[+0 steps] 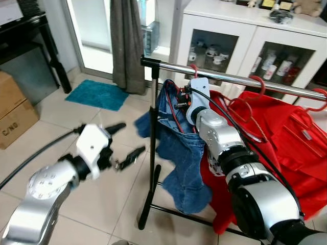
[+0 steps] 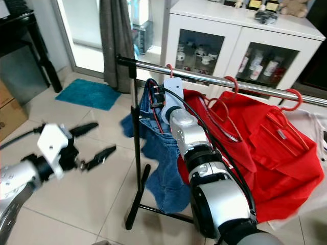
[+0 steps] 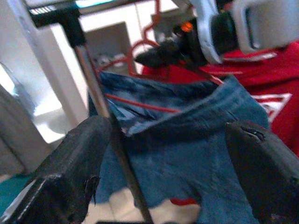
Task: Hang hanger
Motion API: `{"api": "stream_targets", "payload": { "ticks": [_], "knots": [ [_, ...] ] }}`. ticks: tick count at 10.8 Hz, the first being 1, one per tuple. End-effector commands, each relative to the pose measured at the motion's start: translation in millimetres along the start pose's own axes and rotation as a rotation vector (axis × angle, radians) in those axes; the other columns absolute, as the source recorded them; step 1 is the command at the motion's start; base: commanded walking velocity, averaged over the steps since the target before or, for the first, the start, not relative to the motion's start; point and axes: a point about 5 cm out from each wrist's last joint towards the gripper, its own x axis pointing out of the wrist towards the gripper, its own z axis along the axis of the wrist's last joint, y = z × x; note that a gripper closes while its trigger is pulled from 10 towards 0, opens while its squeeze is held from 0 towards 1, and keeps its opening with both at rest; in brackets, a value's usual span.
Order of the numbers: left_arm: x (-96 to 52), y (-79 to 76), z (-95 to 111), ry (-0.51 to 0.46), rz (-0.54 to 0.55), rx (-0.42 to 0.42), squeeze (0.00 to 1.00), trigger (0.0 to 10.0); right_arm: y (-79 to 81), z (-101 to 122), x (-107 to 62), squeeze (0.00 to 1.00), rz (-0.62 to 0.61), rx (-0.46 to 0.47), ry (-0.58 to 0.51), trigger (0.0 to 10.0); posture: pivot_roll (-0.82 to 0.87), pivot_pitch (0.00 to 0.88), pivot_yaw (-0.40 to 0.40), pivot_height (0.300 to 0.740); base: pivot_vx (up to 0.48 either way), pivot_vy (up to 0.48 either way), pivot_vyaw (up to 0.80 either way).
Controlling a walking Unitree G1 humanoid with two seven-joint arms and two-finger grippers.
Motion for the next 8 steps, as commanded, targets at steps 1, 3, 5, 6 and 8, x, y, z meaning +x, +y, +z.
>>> {"api": "stream_targets", "payload": {
  "ticks": [1, 3, 5, 6, 8],
  "knots": [
    [2.0, 1.1, -1, 0.007, 0.009, 0.018, 0.00, 10.0, -7.3, 3, -2.6, 1.00, -0.004, 0.011, -0.026, 10.0, 0.01, 0.000, -0.016, 0.740, 0.000, 0.000, 0.00],
    [9.4, 3.2, -4, 0.009, 0.032, 0.026, 0.00, 10.0, -17.7, 13, -16.2, 1.00, 0.012, 0.060, -0.139, 10.0, 0.00, 0.000, -0.010, 0.740, 0.000, 0.000, 0.00],
    [13.9, 4.7, -14, 0.033, 0.115, -0.040, 0.00, 10.0, -20.8, 19, -35.2, 0.00, 0.079, 0.108, -0.268, 10.0, -0.02, 0.000, -0.013, 0.740, 0.000, 0.000, 0.00],
    [15.1, 6.1, -20, 0.038, 0.193, -0.118, 0.00, 10.0, -21.5, 16, -44.2, 0.00, 0.110, 0.124, -0.281, 10.0, -0.02, 0.000, -0.016, 0.740, 0.000, 0.000, 0.00],
    [17.3, 4.8, -16, -0.009, 0.314, -0.174, 0.00, 10.0, -16.5, 6, -73.3, 0.00, 0.206, 0.094, -0.292, 10.0, -0.01, 0.000, -0.033, 0.740, 0.000, 0.000, 0.00]
  ]
}}
